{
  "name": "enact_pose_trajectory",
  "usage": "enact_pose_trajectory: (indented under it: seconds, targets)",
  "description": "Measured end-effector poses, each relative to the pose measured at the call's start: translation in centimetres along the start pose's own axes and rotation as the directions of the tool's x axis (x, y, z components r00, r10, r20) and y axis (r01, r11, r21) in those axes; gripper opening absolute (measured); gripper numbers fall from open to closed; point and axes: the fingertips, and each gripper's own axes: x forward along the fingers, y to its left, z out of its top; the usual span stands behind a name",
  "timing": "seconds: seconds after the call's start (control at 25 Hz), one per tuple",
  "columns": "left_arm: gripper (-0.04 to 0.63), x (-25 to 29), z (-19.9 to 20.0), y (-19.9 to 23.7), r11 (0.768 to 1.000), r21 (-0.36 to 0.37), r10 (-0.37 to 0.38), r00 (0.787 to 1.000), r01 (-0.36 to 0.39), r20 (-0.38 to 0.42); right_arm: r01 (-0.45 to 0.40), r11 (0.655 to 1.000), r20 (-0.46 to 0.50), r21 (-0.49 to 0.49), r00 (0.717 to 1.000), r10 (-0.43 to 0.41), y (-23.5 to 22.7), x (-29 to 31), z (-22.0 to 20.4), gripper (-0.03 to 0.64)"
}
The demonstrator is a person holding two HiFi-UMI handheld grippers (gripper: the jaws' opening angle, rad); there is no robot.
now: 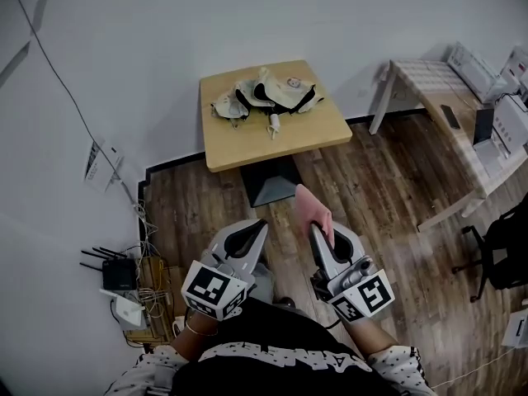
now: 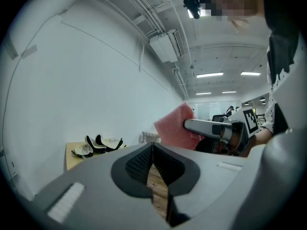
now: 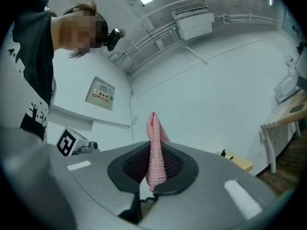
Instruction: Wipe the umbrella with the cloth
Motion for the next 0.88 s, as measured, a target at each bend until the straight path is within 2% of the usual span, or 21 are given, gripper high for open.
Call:
enact_pose_trajectory:
  seconds: [0.16,0.56,0.88]
  targets:
    - [-0.014,2.3,0.0,1.4,1.0,-0.009,-0.01,1.0,0.01,0.005,-0.009,1.0,-0.011,-0.017,1.0,0.009,-2.0,1.3,-0.1,0.029]
    - [-0.014,10.9,1.7,6.7,0.998,-0.003,-0.063,0.997,0.063,0.043,0.036,0.997,-0.039,-0.072,0.999,-0.038,-8.6,7.1,0.0,0.029]
    - [-0.014,17.4,2.7,12.6,0.996,0.01,-0.086,0.996,0.086,0.015,0.06,0.996,-0.056,-0.069,0.996,-0.064,-13.6,13.1,-0.3,0.029]
